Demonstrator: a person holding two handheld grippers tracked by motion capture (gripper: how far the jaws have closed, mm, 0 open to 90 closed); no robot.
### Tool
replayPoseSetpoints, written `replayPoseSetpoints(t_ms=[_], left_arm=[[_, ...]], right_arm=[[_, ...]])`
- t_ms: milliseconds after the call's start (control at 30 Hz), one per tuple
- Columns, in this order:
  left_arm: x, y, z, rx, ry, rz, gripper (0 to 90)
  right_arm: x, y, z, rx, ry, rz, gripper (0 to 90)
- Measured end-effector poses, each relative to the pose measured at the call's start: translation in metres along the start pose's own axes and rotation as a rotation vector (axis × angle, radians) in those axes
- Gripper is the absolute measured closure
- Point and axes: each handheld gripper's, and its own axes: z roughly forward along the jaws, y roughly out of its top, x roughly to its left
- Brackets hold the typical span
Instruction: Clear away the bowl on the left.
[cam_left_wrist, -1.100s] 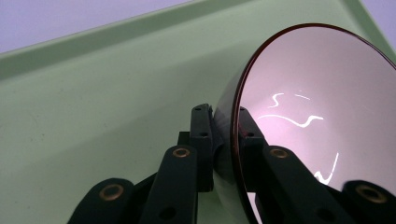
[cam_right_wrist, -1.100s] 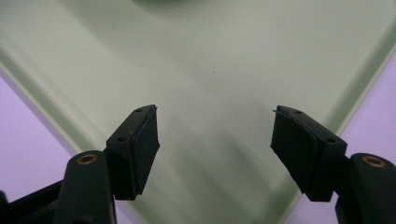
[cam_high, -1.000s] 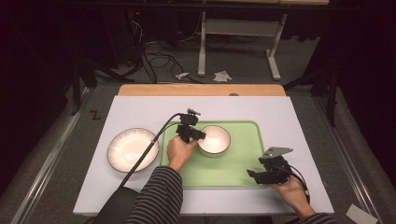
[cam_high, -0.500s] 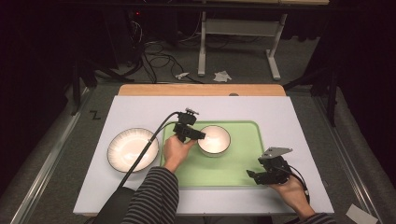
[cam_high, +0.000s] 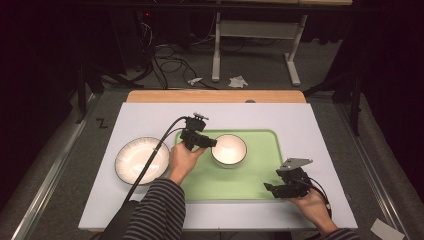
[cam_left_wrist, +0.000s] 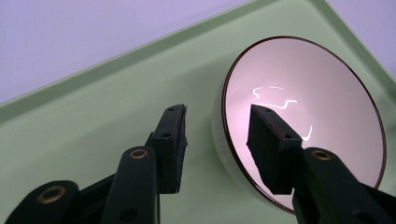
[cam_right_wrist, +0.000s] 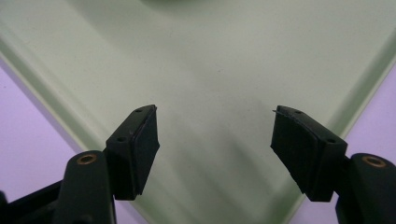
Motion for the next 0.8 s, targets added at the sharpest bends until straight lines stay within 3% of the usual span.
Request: replayPoseSetpoints(t_ms=[300, 800], left_arm=[[0.004, 0.005, -0.02, -0.023, -0.003, 0.014, 55.1], [0.018, 0.009, -0.047, -0.047, -0.012, -0.009, 50.0]], right_arm=[[0.0, 0.0, 0.001, 0.003, 0.003, 0.003, 33.1], [0.0, 0.0, 0.002, 0.011, 0.005, 0.005, 33.1]])
